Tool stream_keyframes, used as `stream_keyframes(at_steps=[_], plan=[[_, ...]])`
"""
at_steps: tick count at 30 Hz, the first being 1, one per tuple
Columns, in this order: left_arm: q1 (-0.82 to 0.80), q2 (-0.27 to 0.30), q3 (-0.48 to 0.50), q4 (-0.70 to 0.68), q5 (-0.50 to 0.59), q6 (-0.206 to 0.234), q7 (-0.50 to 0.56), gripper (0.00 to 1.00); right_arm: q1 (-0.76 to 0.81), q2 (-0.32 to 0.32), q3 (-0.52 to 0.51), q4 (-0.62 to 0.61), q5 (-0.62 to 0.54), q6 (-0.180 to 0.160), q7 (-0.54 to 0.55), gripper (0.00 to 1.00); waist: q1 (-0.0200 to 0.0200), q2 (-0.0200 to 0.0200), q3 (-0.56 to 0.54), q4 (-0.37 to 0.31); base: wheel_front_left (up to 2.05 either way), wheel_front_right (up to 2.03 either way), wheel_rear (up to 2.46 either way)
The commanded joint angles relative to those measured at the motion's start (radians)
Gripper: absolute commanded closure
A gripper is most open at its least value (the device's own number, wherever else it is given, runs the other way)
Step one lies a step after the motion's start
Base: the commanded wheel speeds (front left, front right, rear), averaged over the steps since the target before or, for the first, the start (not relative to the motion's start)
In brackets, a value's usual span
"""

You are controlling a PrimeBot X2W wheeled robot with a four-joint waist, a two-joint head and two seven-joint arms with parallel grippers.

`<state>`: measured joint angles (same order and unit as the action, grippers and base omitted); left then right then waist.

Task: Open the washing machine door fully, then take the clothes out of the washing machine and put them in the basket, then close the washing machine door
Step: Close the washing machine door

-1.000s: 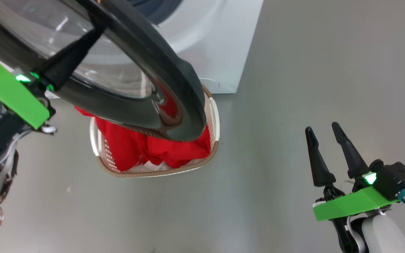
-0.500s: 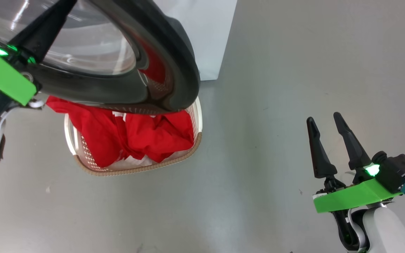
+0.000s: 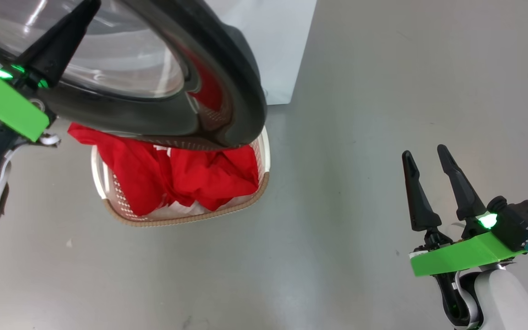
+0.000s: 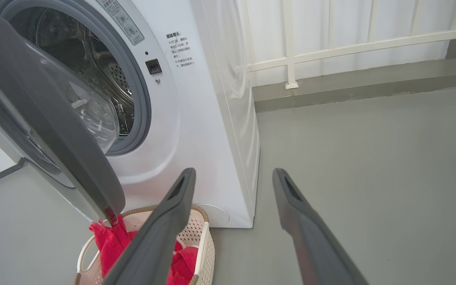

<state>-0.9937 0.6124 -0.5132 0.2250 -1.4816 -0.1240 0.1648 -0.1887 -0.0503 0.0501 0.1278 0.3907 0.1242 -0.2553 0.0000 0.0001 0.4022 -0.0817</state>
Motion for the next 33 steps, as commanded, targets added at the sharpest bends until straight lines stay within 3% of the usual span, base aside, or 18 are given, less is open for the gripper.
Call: stream_keyframes(at_steps=[1, 18, 28, 33], plan=[[-0.026, 0.059, 0.033, -0.022, -0.015, -0.007, -0.016, 1.0, -0.012, 0.0, 0.02, -0.024, 0.007, 0.007, -0.006, 0.0, 0.0, -0.0001, -0.006, 0.01, 0.0, 0.0, 0.0], [0.233, 0.03, -0.028, -0.071, -0.046, -0.007, -0.25, 1.0, 0.047, 0.0, 0.009, -0.007, -0.073, 0.007, -0.006, 0.0, 0.0, -0.0001, -0.113, 0.135, 0.0, 0.0, 0.0], [0.389, 0.028, -0.059, -0.055, -0.047, -0.007, -0.373, 1.0, 0.087, 0.0, 0.001, -0.006, -0.096, 0.007, -0.006, 0.0, 0.0, -0.0001, -0.155, 0.169, 0.0, 0.0, 0.0], [0.475, 0.025, -0.052, -0.037, -0.035, -0.007, -0.412, 0.8, 0.101, 0.0, -0.003, -0.007, -0.101, 0.007, -0.006, 0.0, 0.0, -0.0001, -0.162, 0.165, 0.0, 0.0, 0.0]])
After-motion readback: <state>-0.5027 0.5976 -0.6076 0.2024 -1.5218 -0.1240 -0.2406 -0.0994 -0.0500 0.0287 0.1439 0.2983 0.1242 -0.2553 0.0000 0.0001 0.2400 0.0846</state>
